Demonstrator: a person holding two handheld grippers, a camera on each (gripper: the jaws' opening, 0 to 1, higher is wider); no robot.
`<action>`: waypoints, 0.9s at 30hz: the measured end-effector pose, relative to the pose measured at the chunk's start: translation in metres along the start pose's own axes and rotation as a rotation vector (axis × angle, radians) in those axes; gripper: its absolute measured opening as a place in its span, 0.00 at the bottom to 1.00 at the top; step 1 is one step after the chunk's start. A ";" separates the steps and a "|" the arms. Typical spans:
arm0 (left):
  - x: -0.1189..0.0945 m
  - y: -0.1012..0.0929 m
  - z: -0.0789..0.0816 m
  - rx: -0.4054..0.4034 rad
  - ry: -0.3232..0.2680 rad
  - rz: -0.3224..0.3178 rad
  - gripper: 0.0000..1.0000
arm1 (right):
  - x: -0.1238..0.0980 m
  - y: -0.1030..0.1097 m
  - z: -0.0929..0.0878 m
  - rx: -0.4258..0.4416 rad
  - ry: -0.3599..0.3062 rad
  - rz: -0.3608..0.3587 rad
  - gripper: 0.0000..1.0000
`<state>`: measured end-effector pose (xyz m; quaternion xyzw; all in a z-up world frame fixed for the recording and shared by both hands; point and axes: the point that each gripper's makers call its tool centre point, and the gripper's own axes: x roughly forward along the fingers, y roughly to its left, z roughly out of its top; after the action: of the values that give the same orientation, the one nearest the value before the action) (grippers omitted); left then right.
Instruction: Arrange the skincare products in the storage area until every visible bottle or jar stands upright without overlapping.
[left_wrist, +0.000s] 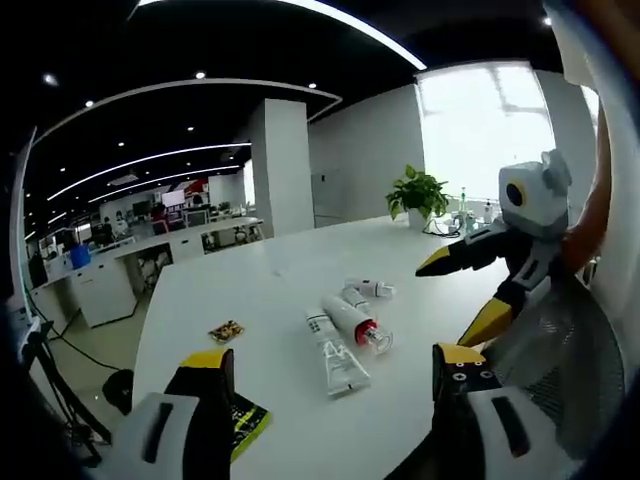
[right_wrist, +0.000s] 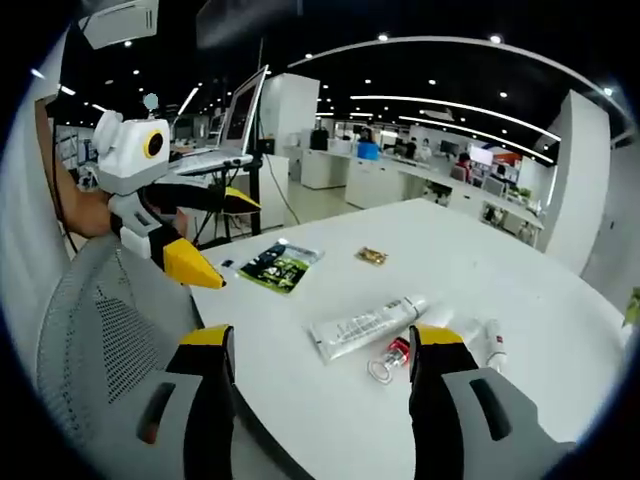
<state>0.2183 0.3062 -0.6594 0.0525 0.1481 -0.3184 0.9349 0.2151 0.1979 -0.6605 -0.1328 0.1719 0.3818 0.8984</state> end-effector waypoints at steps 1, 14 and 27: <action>0.000 -0.001 0.000 -0.003 -0.002 -0.004 0.85 | 0.000 0.000 0.000 0.000 0.000 0.000 0.68; 0.002 -0.008 -0.006 -0.010 0.031 -0.041 0.85 | -0.003 -0.012 -0.002 0.050 0.000 -0.036 0.68; 0.004 -0.001 -0.010 -0.028 0.047 -0.014 0.84 | 0.003 -0.001 -0.010 0.028 0.042 0.009 0.66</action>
<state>0.2178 0.3049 -0.6705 0.0460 0.1747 -0.3215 0.9295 0.2159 0.1951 -0.6702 -0.1274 0.1968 0.3805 0.8946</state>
